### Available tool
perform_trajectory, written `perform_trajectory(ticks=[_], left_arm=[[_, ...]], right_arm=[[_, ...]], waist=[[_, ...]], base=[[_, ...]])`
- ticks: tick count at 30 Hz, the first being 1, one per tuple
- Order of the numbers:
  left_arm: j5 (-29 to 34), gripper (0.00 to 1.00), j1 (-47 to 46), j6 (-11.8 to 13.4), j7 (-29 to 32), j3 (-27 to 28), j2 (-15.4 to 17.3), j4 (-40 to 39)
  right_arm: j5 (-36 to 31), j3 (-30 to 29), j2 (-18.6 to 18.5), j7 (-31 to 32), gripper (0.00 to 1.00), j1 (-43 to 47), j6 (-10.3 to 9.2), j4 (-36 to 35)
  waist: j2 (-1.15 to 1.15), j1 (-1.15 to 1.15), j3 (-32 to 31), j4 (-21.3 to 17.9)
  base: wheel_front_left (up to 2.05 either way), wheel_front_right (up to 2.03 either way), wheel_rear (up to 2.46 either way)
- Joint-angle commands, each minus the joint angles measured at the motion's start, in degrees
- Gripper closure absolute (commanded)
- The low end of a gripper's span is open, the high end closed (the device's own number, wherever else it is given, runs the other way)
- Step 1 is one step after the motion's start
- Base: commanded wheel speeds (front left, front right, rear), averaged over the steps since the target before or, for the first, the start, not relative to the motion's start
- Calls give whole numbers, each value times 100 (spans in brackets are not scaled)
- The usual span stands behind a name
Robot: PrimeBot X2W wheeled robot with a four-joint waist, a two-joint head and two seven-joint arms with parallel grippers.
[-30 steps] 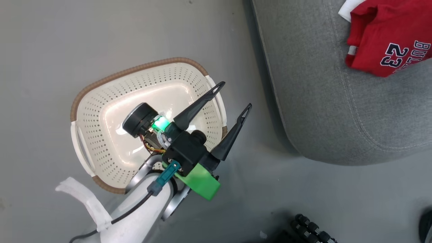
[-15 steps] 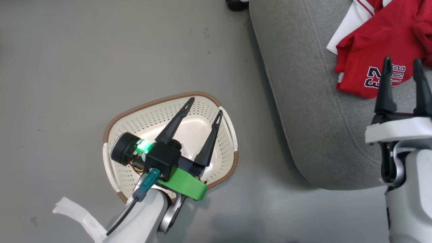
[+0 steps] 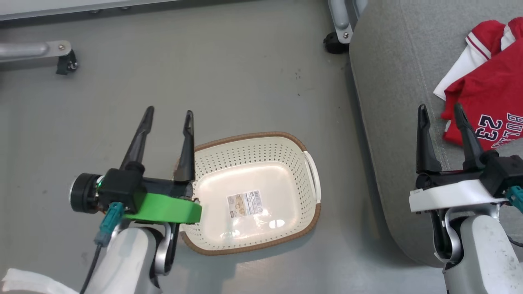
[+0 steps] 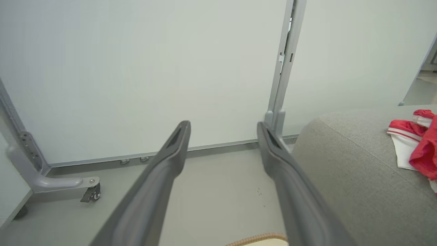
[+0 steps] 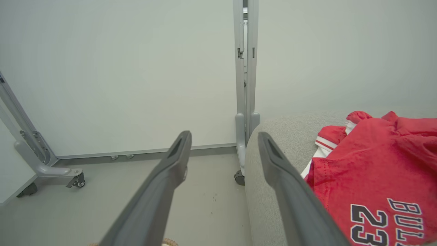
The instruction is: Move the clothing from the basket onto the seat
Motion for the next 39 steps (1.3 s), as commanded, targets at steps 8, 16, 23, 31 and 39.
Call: perform_trajectory(ticks=[8, 16, 23, 31, 39], left_arm=[[111, 0, 708, -164, 2, 815, -106, -86], [276, 0, 1170, -423, 2, 1111, -282, 15], [471, 0, 1429, -618, 2, 1185, -403, 214], [588, 0, 1554, -732, 2, 1238, -476, 465], [664, 0, 1472, -818, 2, 1304, -536, 638]], right_arm=[[-62, 86, 34, 101, 0, 553, -4, -296], [-32, 196, 42, 224, 0, 970, -3, -430], [-23, 307, 43, 343, 0, 1274, -3, -490], [36, 339, 43, 429, 0, 1457, -3, -533], [38, 368, 44, 485, 0, 1521, -3, -543]], waist=[[0, 0, -454, 342], [0, 0, -778, 358], [0, 0, -1042, 337], [0, 0, -1223, 330], [0, 0, -1232, 352]], base=[[0, 0, 0], [0, 0, 0], [0, 0, 0], [0, 0, 0], [0, 0, 0]])
